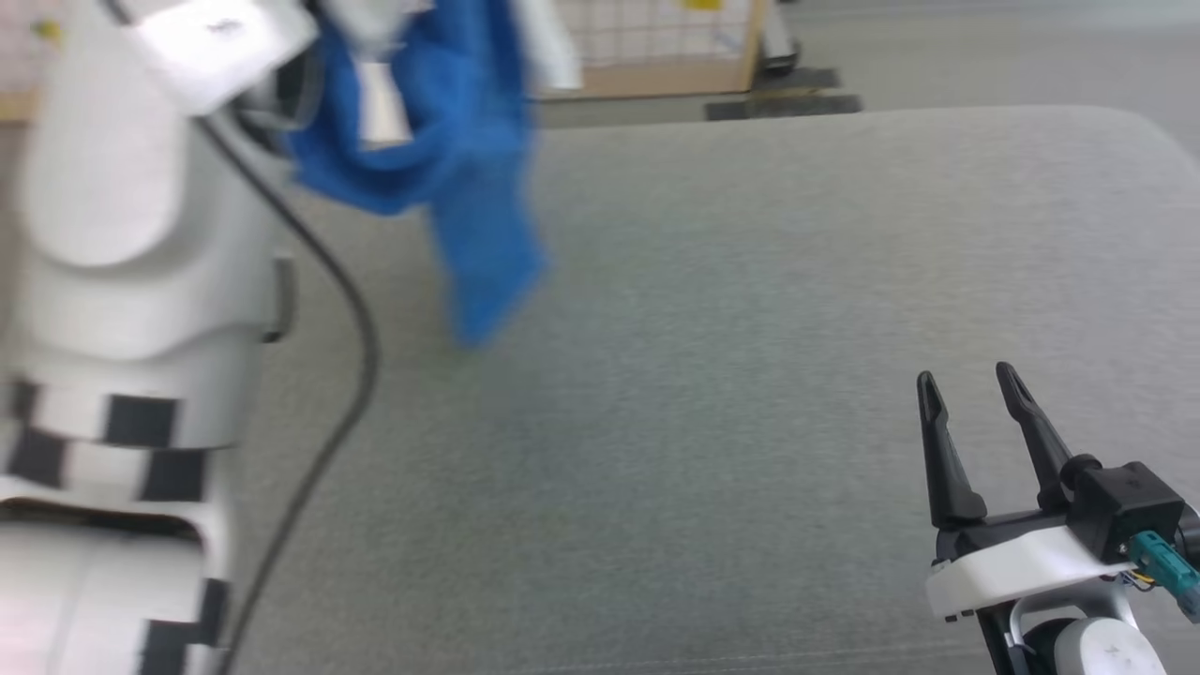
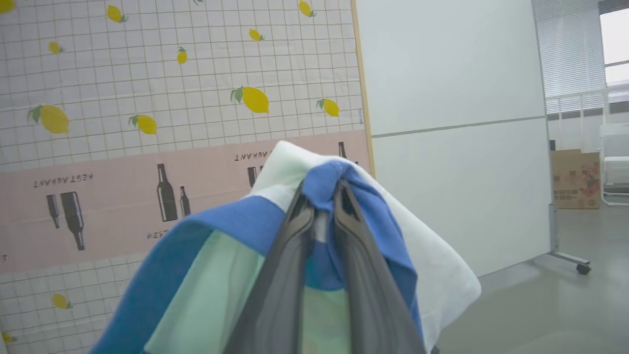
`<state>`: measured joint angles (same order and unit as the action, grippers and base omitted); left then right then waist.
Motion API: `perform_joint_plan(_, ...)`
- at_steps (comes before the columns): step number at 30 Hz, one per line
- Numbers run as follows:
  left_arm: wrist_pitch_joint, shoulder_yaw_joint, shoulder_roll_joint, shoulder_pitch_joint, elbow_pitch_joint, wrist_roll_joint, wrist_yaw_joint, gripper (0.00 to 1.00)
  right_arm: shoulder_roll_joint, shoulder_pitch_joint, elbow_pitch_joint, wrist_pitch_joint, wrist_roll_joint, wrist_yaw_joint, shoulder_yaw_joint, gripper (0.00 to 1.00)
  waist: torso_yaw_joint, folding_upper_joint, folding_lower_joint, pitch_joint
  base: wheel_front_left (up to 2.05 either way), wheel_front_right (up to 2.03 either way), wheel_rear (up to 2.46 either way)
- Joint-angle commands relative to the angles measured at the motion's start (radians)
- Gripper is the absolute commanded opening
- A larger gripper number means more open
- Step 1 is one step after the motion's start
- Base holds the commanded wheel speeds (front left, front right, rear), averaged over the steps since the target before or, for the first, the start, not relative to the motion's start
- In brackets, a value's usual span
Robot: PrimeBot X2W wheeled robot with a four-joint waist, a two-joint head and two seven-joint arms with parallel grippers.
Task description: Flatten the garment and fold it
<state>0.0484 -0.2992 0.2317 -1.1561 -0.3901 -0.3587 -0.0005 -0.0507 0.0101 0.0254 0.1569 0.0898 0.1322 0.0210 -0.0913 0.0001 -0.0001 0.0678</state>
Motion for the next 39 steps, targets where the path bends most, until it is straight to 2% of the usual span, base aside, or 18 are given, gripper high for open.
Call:
perform_joint_plan(1, -0.014, -0.007, -0.03, -0.018, -0.014, -0.016, -0.004, 0.0, 0.001, -0.012, 0.01, -0.005, 0.006, -0.002, -0.006, 1.0, -0.075, -0.0001, 0.0001, -0.048, 0.0, 0.0, 0.0)
perform_joint_plan(6, -0.036, -0.052, -0.133, 0.004, -0.081, -0.055, -0.012, 0.0, 0.001, -0.019, 0.023, -0.015, 0.009, -0.002, -0.022, 1.0, -0.127, -0.0001, 0.0001, -0.037, 0.0, 0.0, 0.0)
perform_joint_plan(10, -0.056, -0.108, -0.171, 0.05, -0.141, -0.096, -0.016, 0.0, 0.001, -0.017, 0.031, -0.019, 0.015, -0.002, -0.028, 1.0, -0.163, -0.0001, 0.0001, -0.015, 0.0, 0.0, 0.0)
perform_joint_plan(16, -0.006, -0.247, -0.181, 0.168, -0.289, -0.157, -0.006, 0.0, 0.001, -0.008, 0.028, -0.019, 0.018, -0.002, -0.043, 1.0, -0.204, -0.0001, 0.0001, 0.017, 0.0, 0.0, 0.0)
perform_joint_plan(22, 0.165, -0.404, -0.181, 0.304, -0.441, -0.222, -0.008, 0.0, 0.001, 0.004, 0.022, -0.011, 0.031, -0.002, -0.049, 1.0, -0.231, -0.0001, 0.0001, 0.046, 0.0, 0.0, 0.0)
perform_joint_plan(28, 0.284, -0.452, -0.181, 0.39, -0.522, -0.297, -0.011, 0.0, 0.001, 0.008, 0.002, -0.002, 0.04, -0.002, -0.047, 1.0, -0.226, -0.0001, 0.0001, 0.062, 0.0, 0.0, 0.0)
perform_joint_plan(29, 0.279, -0.447, -0.181, 0.403, -0.513, -0.337, -0.007, 1.0, 0.001, 0.012, -0.002, 0.002, 0.045, -0.002, -0.046, 1.0, -0.21, -0.0001, 0.0001, 0.066, 0.0, 0.0, 0.0)
perform_joint_plan(33, 0.116, -0.393, -0.181, 0.403, -0.452, -0.38, 0.006, 1.0, 0.001, 0.024, -0.011, 0.004, 0.045, -0.002, -0.037, 1.0, -0.178, -0.0001, 0.0001, 0.06, 0.0, 0.0, 0.0)
perform_joint_plan(39, -0.244, -0.298, -0.154, 0.432, -0.317, -0.377, 0.01, 1.0, 0.001, 0.023, -0.002, -0.005, 0.029, -0.002, -0.004, 1.0, -0.104, -0.0001, 0.0001, 0.036, 0.0, 0.0, 0.0)
